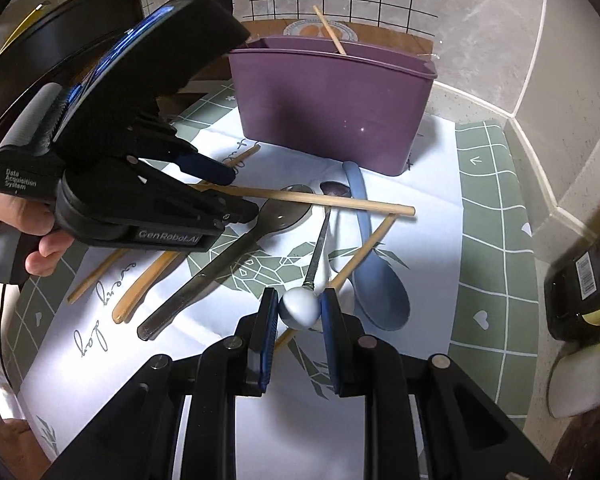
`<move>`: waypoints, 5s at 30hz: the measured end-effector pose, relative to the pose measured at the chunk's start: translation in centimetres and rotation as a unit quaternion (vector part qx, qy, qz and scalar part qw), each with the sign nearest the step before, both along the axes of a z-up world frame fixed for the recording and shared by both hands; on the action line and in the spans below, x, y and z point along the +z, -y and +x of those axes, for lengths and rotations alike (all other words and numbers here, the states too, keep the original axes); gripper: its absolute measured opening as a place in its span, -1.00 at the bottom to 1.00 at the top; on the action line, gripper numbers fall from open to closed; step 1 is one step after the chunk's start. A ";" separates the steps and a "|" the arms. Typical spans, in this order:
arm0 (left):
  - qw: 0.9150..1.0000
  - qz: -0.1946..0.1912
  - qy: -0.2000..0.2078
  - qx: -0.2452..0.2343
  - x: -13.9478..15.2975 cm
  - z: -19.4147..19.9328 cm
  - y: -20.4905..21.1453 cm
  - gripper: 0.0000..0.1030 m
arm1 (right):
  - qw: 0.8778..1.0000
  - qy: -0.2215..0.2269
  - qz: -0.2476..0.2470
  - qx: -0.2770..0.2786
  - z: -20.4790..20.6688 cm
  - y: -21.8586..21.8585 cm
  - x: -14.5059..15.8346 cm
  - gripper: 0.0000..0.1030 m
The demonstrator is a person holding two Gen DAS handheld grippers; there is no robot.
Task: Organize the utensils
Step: 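Grasp the white ceramic spoon with the right tool, then carry the white spoon toward the holder with the right tool while the left carries the metal spoon, then drop the white spoon into the holder with the right tool while the left drops the metal spoon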
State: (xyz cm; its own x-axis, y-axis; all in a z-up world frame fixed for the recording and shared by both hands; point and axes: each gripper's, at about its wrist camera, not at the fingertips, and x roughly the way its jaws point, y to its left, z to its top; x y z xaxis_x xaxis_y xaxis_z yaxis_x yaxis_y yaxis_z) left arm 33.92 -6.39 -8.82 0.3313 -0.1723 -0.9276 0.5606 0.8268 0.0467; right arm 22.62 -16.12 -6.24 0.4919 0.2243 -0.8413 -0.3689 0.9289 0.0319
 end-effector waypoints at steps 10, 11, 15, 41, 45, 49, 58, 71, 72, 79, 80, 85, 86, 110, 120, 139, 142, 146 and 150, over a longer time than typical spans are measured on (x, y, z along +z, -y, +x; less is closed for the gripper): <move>0.993 -0.058 0.004 0.101 0.6 -1.9 -6.2 -0.43 | 1.000 0.009 0.004 -0.008 -0.3 0.6 0.7 -0.61; 0.992 -0.061 0.005 0.110 0.7 -2.5 -6.9 -0.43 | 1.000 0.013 0.002 -0.007 -0.3 0.7 0.9 -0.61; 0.983 -0.078 -0.020 0.164 0.5 -5.0 -9.7 -0.43 | 0.999 0.037 -0.007 -0.016 0.5 1.2 2.3 -0.61; 0.993 -0.030 -0.054 0.103 -0.2 3.1 -1.5 -0.67 | 1.000 0.010 0.002 -0.027 2.0 3.1 2.9 -0.61; 0.986 -0.082 -0.045 0.139 0.9 1.9 -3.4 -0.76 | 0.999 0.020 0.002 -0.030 1.6 3.2 3.5 -0.61; 0.977 -0.137 0.031 0.163 4.6 -1.9 -5.4 -0.76 | 0.999 0.046 0.002 -0.027 1.2 2.9 4.7 -0.61; 0.993 -0.070 0.001 0.098 4.4 -4.1 -4.4 -0.72 | 0.997 0.078 -0.001 -0.008 1.1 1.9 8.1 -0.61; 0.993 -0.057 -0.014 0.102 1.1 -1.5 1.4 0.30 | 0.997 0.072 -0.007 -0.002 -0.2 1.0 7.3 -0.61; 0.994 -0.052 -0.012 0.099 0.9 -1.1 1.5 0.30 | 0.998 0.068 -0.006 -0.004 -0.2 1.1 7.1 -0.61; 0.995 -0.028 -0.008 0.100 -0.9 -0.1 3.2 0.26 | 0.999 0.049 -0.003 -0.013 -0.4 2.4 5.6 -0.61; 0.994 -0.032 -0.004 0.102 -0.9 -0.1 3.2 0.13 | 0.999 0.047 -0.002 -0.015 -0.4 2.6 5.5 -0.61; 0.993 -0.043 0.025 0.109 -0.8 -1.0 3.5 -0.35 | 0.998 0.050 0.005 -0.029 0.0 3.9 6.1 -0.61; 0.992 -0.050 0.028 0.113 -0.6 -1.3 3.0 -0.35 | 0.998 0.052 0.006 -0.032 0.2 4.0 6.4 -0.61; 0.919 -0.197 0.280 0.196 16.3 -12.0 -7.2 -0.35 | 0.993 0.111 0.026 0.017 -0.2 -1.5 12.6 -0.61; 0.885 -0.229 0.367 0.169 28.8 -8.0 -6.2 -0.34 | 0.980 0.193 0.052 0.022 2.9 -2.2 24.8 -0.61; 0.891 -0.208 0.350 0.201 23.6 4.9 -5.1 -0.35 | 0.986 0.154 0.057 -0.033 14.4 -0.9 23.2 -0.61; 0.895 -0.197 0.340 0.210 21.2 6.2 -5.1 -0.35 | 0.989 0.130 0.050 -0.041 15.8 -1.1 20.2 -0.61; 0.903 -0.182 0.324 0.217 18.4 7.5 -4.7 -0.35 | 0.993 0.097 0.047 -0.045 16.9 -1.5 16.5 -0.61; 0.912 -0.169 0.298 0.226 15.6 8.5 -4.5 -0.35 | 0.996 0.072 0.037 -0.048 17.7 -1.8 12.9 -0.61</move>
State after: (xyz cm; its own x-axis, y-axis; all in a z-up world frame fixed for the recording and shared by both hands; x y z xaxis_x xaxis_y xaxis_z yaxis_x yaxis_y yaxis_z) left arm 42.46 -1.89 6.80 0.8679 -0.1351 -0.4781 0.1164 0.9908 -0.0688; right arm 40.36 -14.35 6.66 0.6280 0.2298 -0.7435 -0.2851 0.9569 0.0550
